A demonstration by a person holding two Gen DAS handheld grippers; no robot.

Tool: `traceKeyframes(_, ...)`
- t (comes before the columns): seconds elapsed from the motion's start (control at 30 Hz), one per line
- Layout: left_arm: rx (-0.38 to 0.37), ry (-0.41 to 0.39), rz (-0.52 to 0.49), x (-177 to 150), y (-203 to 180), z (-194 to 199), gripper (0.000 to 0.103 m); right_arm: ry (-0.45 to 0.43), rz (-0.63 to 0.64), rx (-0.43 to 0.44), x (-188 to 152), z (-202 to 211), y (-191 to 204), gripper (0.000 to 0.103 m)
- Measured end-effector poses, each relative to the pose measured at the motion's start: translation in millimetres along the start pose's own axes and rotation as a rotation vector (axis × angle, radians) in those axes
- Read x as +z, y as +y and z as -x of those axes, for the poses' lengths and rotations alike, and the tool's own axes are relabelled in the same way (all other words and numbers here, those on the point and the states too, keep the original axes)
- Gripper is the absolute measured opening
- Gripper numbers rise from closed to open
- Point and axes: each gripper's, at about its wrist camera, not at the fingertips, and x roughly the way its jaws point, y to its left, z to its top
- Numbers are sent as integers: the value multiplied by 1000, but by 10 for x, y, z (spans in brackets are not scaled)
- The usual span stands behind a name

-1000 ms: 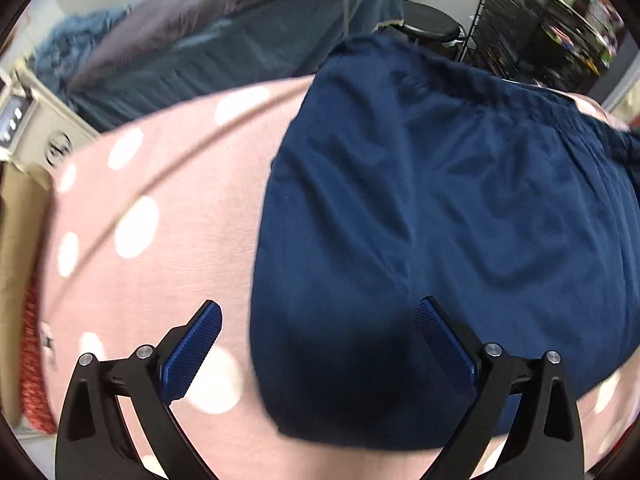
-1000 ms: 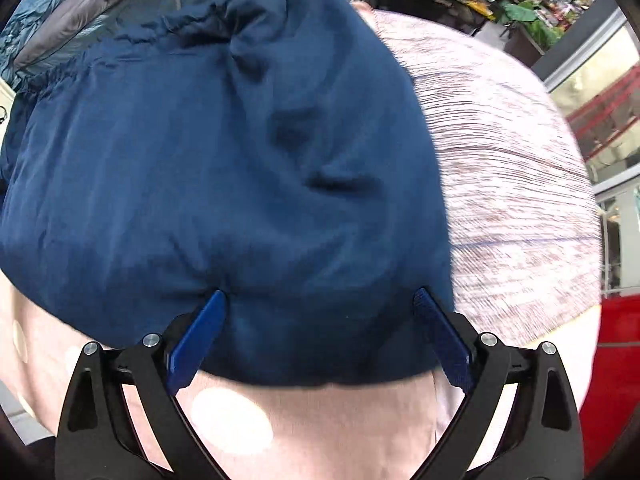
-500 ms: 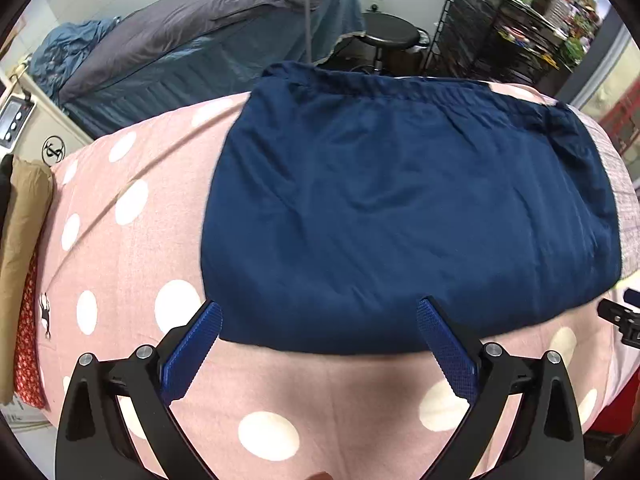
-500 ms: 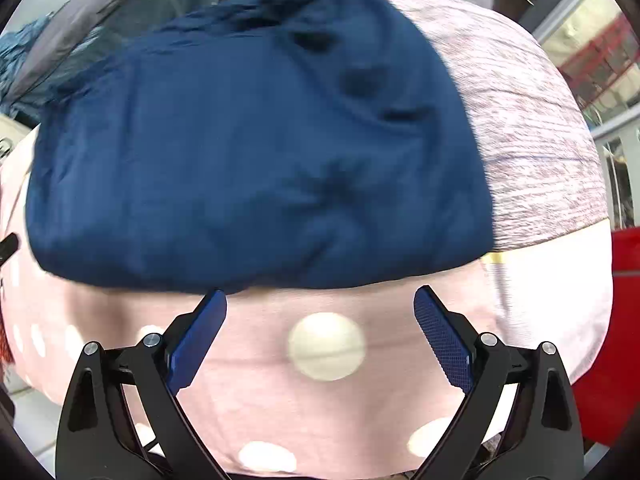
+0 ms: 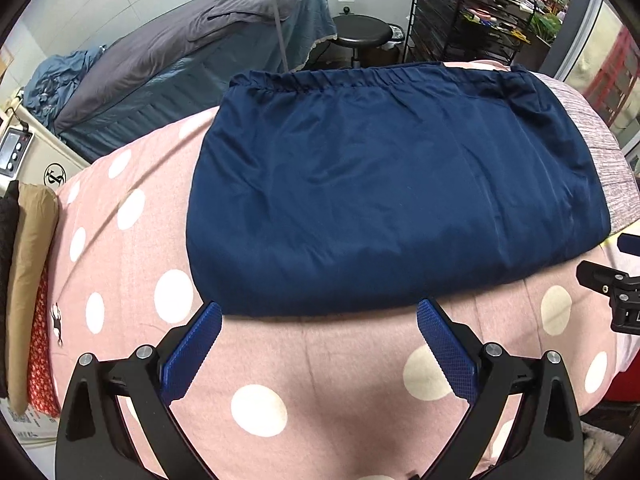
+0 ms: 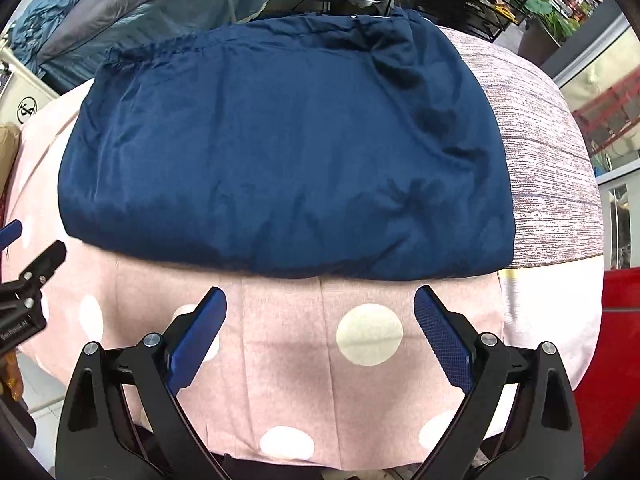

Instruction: Fold large clothes

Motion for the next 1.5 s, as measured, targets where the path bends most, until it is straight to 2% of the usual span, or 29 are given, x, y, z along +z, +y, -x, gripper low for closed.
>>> traceKeyframes(0.13,1,22,-2,-52,-50,8,96,-6,8,-2,-38,66,44,93)
traceKeyframes(0.37,54,21,-34,-86,-78,32,96,-25,32,-28,-98,161,97,93)
traceKeyframes(1.5,70,82,-49,-154,-142,-48,96,-8,31,-32,-102,140,21,93)
